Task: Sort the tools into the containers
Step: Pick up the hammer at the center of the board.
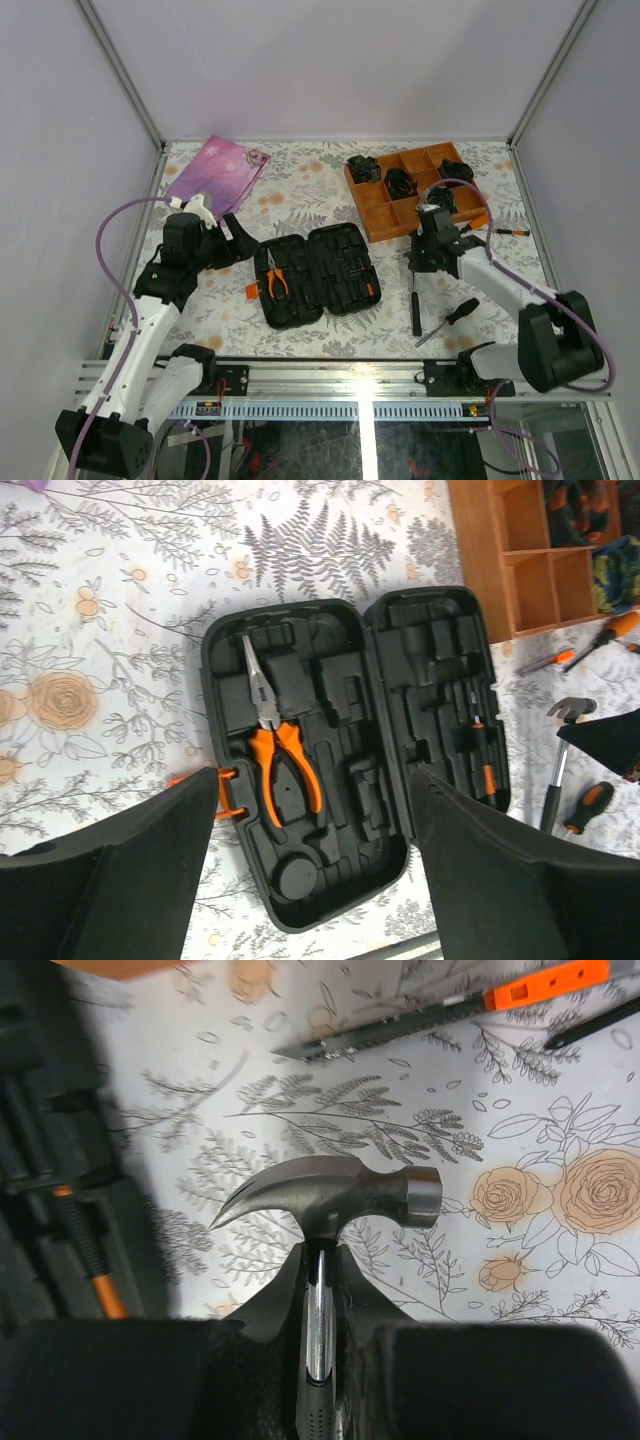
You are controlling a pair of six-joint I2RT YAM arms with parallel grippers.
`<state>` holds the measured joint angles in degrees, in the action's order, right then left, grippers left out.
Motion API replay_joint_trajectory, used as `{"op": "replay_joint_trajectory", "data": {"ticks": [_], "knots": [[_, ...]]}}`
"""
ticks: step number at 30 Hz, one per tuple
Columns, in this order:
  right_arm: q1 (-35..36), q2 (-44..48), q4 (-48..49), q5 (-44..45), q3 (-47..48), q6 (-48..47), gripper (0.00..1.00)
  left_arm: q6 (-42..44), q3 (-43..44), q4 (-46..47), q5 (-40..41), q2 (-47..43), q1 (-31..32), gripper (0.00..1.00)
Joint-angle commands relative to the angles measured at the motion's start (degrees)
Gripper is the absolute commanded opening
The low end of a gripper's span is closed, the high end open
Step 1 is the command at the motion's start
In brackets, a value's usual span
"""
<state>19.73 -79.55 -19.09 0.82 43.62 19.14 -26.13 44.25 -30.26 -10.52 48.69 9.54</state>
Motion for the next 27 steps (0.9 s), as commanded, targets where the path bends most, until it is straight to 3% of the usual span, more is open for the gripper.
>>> {"op": "replay_joint_trajectory", "data": {"ticks": [1,9,20,27], "knots": [[1.33,9.19,6.98,-1.43,-2.33,2.89,0.00,0.93,-1.28,5.25,-5.27,-3.48,-0.49,0.79],[2.62,22.88,16.83,-7.25,-7.95,10.27,0.00,-1.62,-4.44,13.29,-17.24,-5.77,1.56,0.81],[8.43,28.11,30.32,-15.93,-7.80,21.53,0.00,-3.64,-7.10,25.88,-12.47,-6.90,21.54,0.82],[15.00,27.77,36.84,-12.76,-5.82,29.50,0.00,-4.90,-6.20,32.16,-7.95,-2.12,32.12,0.81]]}}
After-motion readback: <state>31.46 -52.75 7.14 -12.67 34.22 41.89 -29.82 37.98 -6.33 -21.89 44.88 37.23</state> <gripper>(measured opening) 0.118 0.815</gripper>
